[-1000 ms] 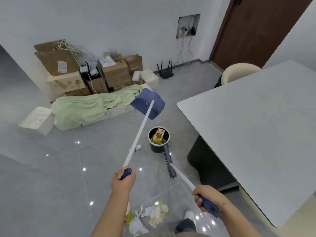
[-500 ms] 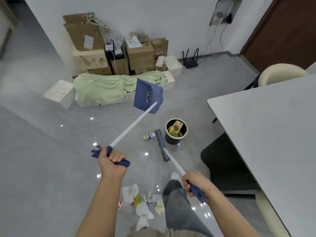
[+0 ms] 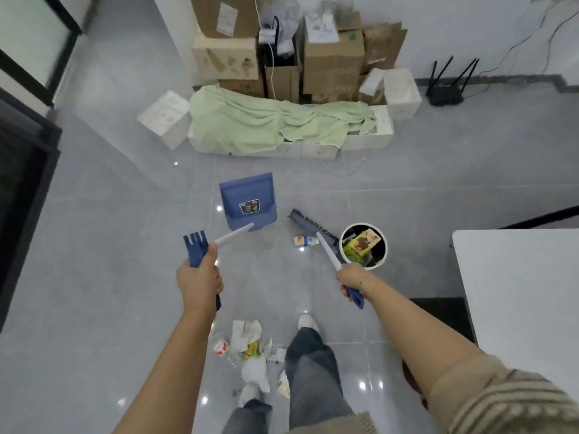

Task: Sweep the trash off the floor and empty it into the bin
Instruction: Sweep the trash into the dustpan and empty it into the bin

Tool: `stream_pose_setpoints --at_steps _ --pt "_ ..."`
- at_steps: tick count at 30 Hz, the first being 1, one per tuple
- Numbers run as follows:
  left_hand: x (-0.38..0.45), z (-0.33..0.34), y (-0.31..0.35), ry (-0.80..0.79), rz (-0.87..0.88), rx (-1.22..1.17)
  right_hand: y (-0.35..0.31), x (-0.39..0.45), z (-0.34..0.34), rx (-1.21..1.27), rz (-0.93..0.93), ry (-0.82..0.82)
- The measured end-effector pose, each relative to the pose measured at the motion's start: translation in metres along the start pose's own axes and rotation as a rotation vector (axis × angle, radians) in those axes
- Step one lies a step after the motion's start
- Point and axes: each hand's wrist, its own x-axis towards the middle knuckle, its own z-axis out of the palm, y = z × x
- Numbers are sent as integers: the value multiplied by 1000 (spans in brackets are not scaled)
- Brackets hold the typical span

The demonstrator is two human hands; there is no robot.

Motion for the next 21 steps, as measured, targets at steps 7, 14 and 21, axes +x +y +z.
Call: stream_pose_setpoints --at_steps 7,14,21 --pt "23 -40 -32 80 79 319 13 9 27 -355 49 -52" --pt "21 -130 -76 15 86 444 52 -30 94 -255 128 50" --pt "6 -221 -102 -180 112 561 97 -90 201 -290 157 93"
